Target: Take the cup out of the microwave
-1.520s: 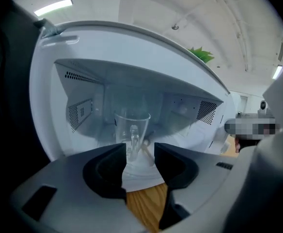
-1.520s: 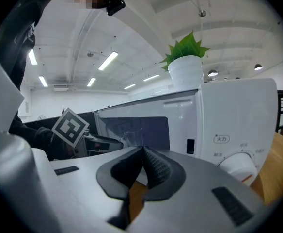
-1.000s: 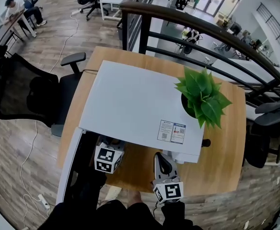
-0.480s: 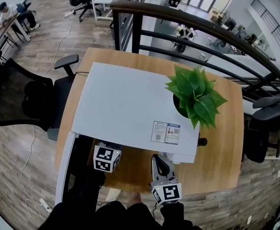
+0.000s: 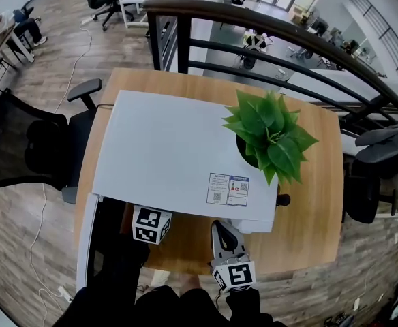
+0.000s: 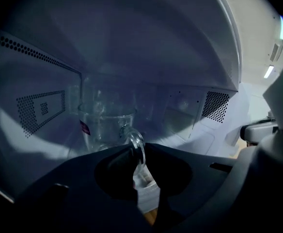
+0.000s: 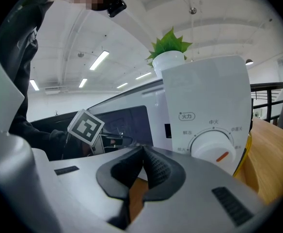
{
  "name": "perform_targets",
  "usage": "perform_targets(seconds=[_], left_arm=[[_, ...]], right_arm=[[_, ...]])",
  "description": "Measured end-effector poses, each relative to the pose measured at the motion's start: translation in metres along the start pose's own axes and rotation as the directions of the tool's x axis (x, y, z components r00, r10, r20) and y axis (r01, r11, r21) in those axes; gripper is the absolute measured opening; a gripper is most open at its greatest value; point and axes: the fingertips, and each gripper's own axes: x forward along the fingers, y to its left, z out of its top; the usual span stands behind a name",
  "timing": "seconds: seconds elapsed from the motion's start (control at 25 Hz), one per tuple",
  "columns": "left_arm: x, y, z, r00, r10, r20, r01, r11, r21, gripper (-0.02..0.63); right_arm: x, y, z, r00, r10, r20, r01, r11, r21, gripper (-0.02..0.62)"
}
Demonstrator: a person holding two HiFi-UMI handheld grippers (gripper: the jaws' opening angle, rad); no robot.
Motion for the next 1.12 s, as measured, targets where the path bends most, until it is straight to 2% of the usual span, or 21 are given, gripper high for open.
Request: perform_targets(seconds=[0.2,0.36,0.48,0.64,1.12], left_arm=[[0.007,-0.002,0.003,1.000,-0.006,0.002,0.006,1.000,0.001,0.056],[0.010,0.001,-0.002,1.000,-0.009,0.001,0.009,1.000,-0.008,0.040],[0.010,0.000,0.000,1.000,-0.011,0.008,0.011,0.999,0.030,0.035],[0.008,-0.004,0.014,0.998,-0.027,0.055,0.022,0.996,0.089,0.028],[-0.004,-0.016,0.013,0.995,-0.078,0.063,0.074,0.995,0.074,0.026]], right_arm=[[0.000,0.000,-0.001,1.000,-0.004,-0.006,0.004,1.000,0.005,0.015],[0.001,-0.001,-0.005,1.000,0.008,-0.018,-0.008,0.999,-0.031,0.015],[0.002,-0.002,-0.006,1.000,0.005,-0.019,-0.006,0.999,-0.033,0.015],[0.002,-0.003,-0.006,1.000,-0.016,-0.010,0.016,1.000,0.013,0.015],[-0.002,-0.003,-0.003,1.000,-0.022,-0.016,0.022,1.000,-0.018,0.015]])
